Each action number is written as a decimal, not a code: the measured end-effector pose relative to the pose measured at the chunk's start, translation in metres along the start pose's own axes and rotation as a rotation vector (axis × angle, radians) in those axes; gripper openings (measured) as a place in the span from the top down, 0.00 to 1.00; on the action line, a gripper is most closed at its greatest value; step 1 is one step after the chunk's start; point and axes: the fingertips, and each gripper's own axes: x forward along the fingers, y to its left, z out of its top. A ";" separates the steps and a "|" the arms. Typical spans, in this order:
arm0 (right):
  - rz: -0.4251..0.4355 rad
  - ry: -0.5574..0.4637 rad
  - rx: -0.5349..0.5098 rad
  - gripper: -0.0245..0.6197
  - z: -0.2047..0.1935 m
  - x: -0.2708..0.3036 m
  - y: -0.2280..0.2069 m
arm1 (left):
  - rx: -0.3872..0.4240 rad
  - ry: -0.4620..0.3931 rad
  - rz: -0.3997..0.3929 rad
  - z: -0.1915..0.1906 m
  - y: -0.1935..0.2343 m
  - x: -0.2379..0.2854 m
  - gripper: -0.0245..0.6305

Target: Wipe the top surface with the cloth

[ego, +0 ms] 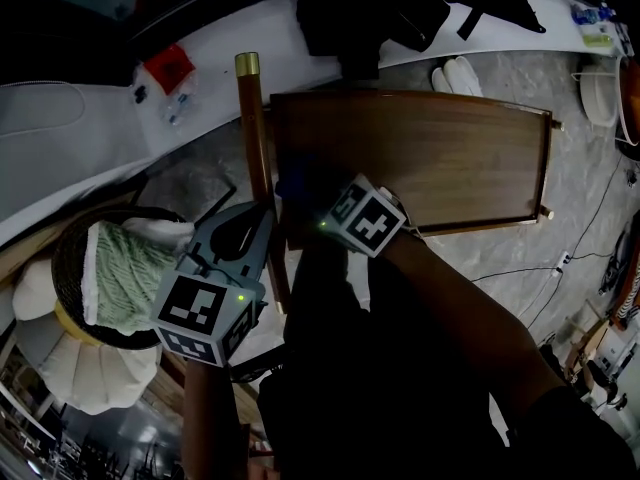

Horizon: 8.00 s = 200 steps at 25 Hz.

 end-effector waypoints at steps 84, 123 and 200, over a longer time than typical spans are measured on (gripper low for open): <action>-0.133 -0.059 -0.141 0.86 -0.008 -0.087 -0.074 | 0.261 0.265 -0.157 0.031 -0.065 0.052 0.95; 0.004 0.062 -0.242 0.86 -0.106 -0.074 -0.024 | 0.450 0.519 -0.315 -0.051 -0.117 0.065 0.95; -0.075 -0.054 -0.361 0.86 -0.093 -0.179 -0.133 | 0.540 0.524 -0.270 0.008 -0.160 0.164 0.95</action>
